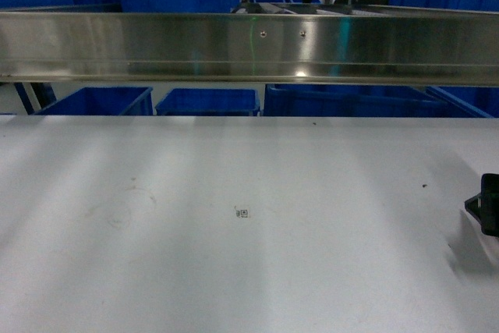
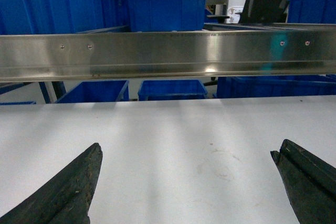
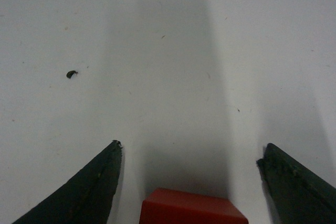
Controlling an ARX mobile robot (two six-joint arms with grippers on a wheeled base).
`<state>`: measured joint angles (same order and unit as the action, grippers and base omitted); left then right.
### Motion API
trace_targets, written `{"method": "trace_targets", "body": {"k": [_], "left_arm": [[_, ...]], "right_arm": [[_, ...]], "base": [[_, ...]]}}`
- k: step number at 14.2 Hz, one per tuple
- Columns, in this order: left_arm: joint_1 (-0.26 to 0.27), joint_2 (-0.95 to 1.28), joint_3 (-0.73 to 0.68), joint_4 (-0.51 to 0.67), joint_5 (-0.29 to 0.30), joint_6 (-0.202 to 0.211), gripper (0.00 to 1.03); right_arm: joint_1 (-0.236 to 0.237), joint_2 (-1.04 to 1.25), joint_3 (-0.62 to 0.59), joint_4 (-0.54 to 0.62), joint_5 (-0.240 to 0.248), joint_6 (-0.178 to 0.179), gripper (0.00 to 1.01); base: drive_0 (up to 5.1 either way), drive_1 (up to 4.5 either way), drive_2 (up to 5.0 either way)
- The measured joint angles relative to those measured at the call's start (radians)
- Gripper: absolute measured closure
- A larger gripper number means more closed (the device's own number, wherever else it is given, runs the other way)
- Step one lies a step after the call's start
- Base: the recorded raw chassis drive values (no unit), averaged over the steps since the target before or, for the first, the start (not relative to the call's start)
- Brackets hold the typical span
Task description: Place magnetic block on left shelf second layer
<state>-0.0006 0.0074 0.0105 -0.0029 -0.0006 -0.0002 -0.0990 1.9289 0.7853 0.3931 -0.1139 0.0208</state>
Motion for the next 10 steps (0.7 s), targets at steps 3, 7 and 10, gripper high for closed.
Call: {"method": "trace_targets", "body": {"k": [3, 7, 10], "left_arm": [[0.000, 0.000, 0.000, 0.000, 0.000, 0.000, 0.05], [0.000, 0.000, 0.000, 0.000, 0.000, 0.000, 0.05], [0.000, 0.000, 0.000, 0.000, 0.000, 0.000, 0.05]], "right_arm": [[0.016, 0.007, -0.022, 0.032, 0.014, -0.015, 0.48], [0.042, 0.000, -0.023, 0.031, 0.020, -0.018, 0.68], [0.089, -0.087, -0.063, -0.001, 0.004, 0.008, 0.68]], "base": [[0.0, 0.00, 0.0], [0.0, 0.00, 0.0], [0.0, 0.00, 0.0]]}}
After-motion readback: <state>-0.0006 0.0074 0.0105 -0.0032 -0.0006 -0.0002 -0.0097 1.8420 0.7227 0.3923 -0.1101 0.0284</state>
